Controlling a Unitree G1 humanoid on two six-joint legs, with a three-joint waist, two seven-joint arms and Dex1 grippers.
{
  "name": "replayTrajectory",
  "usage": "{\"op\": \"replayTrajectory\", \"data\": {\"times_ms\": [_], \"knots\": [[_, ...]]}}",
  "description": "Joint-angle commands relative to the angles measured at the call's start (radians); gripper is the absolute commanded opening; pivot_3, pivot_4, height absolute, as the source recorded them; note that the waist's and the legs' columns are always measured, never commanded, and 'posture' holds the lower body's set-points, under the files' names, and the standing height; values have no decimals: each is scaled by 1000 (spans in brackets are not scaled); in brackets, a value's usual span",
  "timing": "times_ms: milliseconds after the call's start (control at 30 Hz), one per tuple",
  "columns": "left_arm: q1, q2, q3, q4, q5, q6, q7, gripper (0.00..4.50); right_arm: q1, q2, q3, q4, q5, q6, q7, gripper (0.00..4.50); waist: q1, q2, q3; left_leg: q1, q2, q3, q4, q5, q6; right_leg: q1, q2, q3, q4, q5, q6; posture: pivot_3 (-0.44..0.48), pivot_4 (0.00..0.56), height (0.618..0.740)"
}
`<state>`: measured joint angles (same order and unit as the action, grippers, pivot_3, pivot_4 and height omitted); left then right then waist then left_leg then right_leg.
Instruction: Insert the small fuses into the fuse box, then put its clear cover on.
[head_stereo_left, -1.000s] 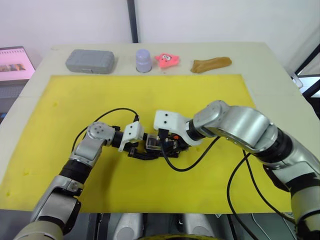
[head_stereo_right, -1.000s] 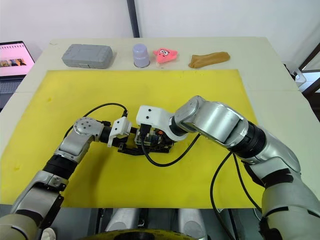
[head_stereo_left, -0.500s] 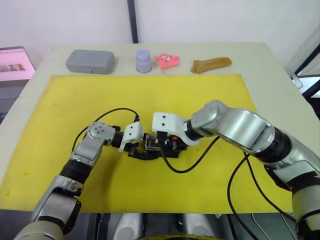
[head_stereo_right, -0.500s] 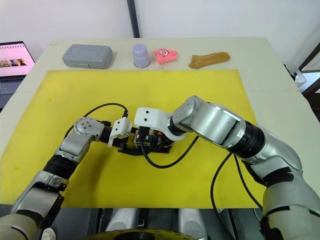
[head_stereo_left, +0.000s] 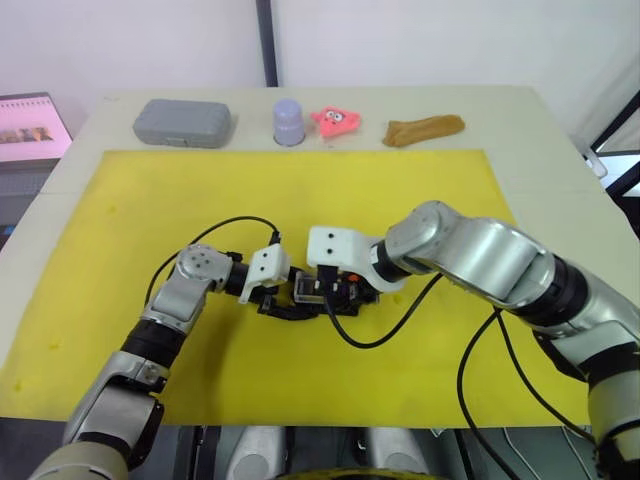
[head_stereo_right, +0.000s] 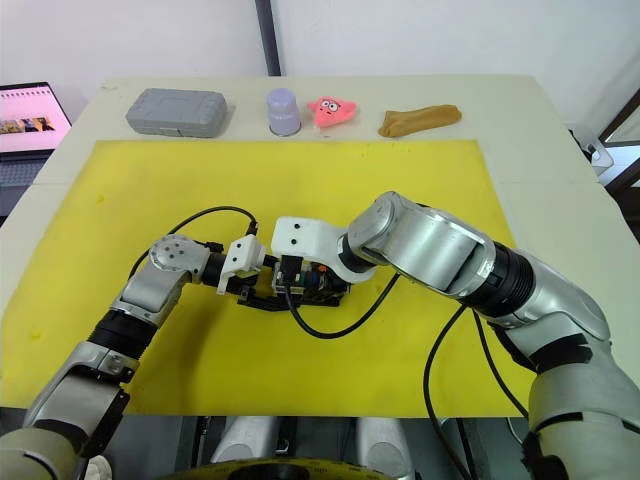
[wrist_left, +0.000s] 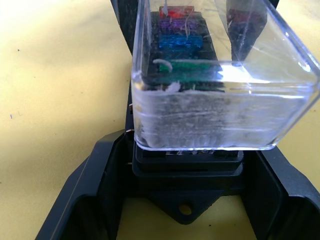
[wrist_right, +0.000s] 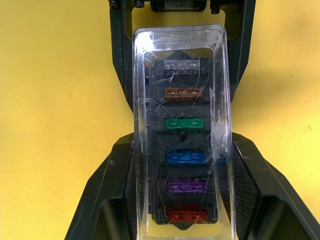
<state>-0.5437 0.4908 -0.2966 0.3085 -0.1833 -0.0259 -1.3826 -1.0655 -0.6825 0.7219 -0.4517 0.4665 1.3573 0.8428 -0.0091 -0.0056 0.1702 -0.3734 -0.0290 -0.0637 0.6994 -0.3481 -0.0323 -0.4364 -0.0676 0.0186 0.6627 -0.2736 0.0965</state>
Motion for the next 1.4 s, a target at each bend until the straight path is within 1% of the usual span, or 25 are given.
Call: {"op": "replayTrajectory", "data": {"times_ms": [33, 267, 667, 1033, 1400], "knots": [[13, -14, -19, -13, 19, 4, 13, 2547, 14, 13, 9, -3, -3, 9, -5, 3438, -1, 0, 0, 0, 0, 0, 0, 0, 0, 0, 0, 0, 0, 0, 0, 0, 150, 740], [14, -14, -19, -15, 20, 7, 15, 2547, 11, 15, 8, 5, -18, -4, -3, 3438, -1, 0, 0, 0, 0, 0, 0, 0, 0, 0, 0, 0, 0, 0, 0, 0, 150, 740], [11, -17, -22, -9, 21, 6, 16, 2547, -51, 15, -25, 33, -31, -22, 21, 3438, -1, 0, 0, 0, 0, -1, 0, 0, 0, 0, 0, 0, 0, 0, 0, 0, 150, 740], [12, -18, -22, -7, 21, 3, 16, 2547, -50, 0, -41, 7, -9, -8, 52, 3438, -1, 0, 0, 0, 0, -1, 0, 0, 0, 0, 0, 0, 0, 0, 0, 0, 150, 740], [9, -19, -24, -2, 21, -3, 11, 2547, -49, -10, -45, 35, -32, -35, 51, 3438, -1, 0, 0, 0, 0, -1, 0, 0, 0, 0, 0, 0, 0, 0, 0, 0, 150, 740]]}}
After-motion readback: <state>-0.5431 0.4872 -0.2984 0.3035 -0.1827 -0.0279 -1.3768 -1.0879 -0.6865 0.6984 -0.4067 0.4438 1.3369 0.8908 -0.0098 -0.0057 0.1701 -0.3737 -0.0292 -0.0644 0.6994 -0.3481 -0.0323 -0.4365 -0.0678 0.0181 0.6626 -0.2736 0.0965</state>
